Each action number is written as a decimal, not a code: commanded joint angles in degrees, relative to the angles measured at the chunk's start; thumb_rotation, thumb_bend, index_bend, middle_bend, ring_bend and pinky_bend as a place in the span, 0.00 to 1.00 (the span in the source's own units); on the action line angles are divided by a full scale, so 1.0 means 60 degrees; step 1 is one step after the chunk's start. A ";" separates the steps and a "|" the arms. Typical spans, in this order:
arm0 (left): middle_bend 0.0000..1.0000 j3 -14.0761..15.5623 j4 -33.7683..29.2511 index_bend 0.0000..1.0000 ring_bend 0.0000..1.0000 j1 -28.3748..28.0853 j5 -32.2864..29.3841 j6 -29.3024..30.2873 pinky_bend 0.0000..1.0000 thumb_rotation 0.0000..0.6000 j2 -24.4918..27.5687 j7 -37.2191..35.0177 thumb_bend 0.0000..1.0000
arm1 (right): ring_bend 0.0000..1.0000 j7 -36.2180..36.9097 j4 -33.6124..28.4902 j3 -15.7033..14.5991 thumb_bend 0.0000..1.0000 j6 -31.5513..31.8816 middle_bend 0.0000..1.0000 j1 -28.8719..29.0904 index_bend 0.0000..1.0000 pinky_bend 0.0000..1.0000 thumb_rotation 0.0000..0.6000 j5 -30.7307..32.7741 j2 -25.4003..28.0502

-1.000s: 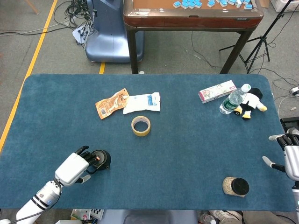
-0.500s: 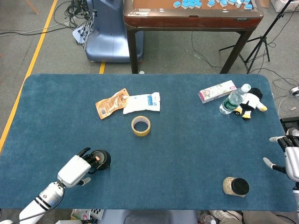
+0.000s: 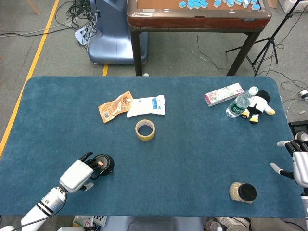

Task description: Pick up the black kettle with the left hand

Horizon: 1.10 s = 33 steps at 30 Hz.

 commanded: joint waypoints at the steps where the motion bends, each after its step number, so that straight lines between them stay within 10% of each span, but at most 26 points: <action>1: 0.43 0.0046 0.0082 0.45 0.36 -0.0010 -0.0004 -0.0015 0.10 0.99 -0.0068 -0.0022 0.17 | 0.24 -0.0025 -0.0021 0.0003 0.14 -0.0003 0.37 -0.0001 0.36 0.20 1.00 0.0012 0.0008; 33: 0.43 0.0314 0.0335 0.45 0.36 0.0199 -0.0209 0.0186 0.10 0.98 -0.0262 0.0351 0.17 | 0.24 0.0041 -0.0138 0.0276 0.14 0.0335 0.37 -0.0011 0.36 0.20 1.00 0.0026 0.0232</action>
